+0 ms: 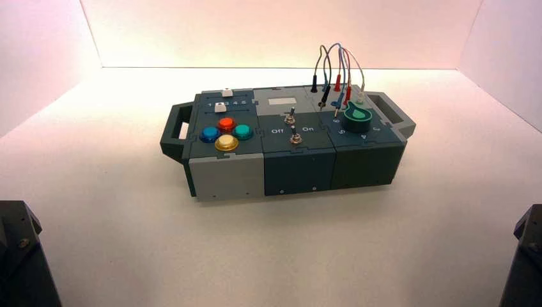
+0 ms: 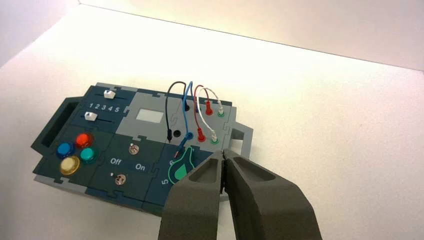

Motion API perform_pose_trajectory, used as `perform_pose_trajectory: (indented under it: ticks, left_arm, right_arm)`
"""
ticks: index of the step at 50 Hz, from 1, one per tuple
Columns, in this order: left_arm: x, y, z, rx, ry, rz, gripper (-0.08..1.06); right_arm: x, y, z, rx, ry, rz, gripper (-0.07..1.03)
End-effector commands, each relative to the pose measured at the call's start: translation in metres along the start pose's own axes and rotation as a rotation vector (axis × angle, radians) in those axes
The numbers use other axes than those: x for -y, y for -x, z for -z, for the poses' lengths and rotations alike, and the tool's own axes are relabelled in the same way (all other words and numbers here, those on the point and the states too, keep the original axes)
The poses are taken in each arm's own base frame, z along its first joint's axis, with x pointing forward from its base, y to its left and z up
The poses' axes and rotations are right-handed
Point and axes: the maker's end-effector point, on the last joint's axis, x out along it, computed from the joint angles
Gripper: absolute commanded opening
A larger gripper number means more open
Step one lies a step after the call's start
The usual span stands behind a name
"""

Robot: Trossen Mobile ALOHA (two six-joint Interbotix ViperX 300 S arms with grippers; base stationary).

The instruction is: Move the bottom slider to position 3.

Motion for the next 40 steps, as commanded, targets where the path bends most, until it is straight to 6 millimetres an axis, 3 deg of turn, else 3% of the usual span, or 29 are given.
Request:
perform_pose_trajectory:
  ticks: [1, 20, 32, 40]
  left_arm:
    - [0.002, 0.002, -0.016, 0.034, -0.012, 0.004, -0.03]
    - [0.009, 0.0, -0.014, 0.025, -0.026, 0.025, -0.03]
    - [0.039, -0.023, 0.005, -0.121, -0.085, 0.116, -0.03]
    - [0.072, -0.045, 0.023, -0.261, -0.157, 0.199, -0.03]
  right_arm:
    - [-0.001, 0.002, -0.007, 0.015, -0.002, -0.002, -0.02]
    - [-0.001, 0.002, -0.007, 0.015, -0.004, -0.002, -0.02]
    - [-0.001, 0.0, -0.006, 0.006, -0.002, -0.001, -0.02]
    - [-0.001, 0.0, -0.006, 0.006, -0.004, -0.001, -0.02]
